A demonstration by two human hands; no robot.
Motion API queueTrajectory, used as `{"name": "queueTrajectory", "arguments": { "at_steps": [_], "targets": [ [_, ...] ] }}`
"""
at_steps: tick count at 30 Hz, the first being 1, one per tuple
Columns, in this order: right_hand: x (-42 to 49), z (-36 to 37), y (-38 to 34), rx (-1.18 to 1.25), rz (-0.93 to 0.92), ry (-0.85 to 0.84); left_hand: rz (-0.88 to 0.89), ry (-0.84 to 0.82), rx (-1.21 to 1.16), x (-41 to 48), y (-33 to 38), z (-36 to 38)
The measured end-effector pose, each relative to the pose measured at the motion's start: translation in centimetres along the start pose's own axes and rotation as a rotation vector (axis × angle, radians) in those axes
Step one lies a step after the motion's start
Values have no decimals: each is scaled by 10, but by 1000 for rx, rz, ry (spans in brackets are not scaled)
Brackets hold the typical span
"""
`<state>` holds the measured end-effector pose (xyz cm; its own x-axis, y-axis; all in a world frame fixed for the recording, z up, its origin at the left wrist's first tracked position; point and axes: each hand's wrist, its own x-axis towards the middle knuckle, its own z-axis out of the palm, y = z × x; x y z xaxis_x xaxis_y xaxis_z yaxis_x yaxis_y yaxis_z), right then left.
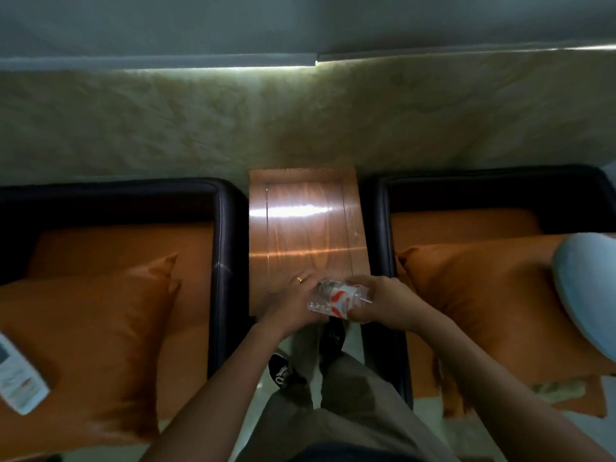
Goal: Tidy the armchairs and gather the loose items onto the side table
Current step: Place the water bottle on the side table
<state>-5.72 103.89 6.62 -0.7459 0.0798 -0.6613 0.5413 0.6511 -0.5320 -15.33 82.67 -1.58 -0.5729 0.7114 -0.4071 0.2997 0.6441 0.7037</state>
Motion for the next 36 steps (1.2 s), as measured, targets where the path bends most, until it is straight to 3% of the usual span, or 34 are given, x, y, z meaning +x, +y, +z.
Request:
{"name": "queueTrajectory", "arguments": {
  "at_steps": [3,7,10,15,20,24,33,36],
  "targets": [
    [14,-37,-13,8,-80,-44,3,106,-28,20,2,-14],
    [30,-81,-23,461,-191,124,-42,246,-260,38,-1,-32],
    [56,-89,-23,591,-300,173,-118,343,-471,47,7,-45],
    [106,-63,-37,655,-352,71,-94,367,-626,77,9,-68],
    [168,-38,-51,850,-280,146,-48,297,-701,116,-18,-77],
    [219,-27,-54,841,-242,229,-50,279,-716,144,-50,-82],
    [314,-1,-72,721,-299,367,-139,430,-714,202,-129,-97],
    [334,5,-79,740,-317,398,-52,418,-688,214,-139,-109]
  ]
}}
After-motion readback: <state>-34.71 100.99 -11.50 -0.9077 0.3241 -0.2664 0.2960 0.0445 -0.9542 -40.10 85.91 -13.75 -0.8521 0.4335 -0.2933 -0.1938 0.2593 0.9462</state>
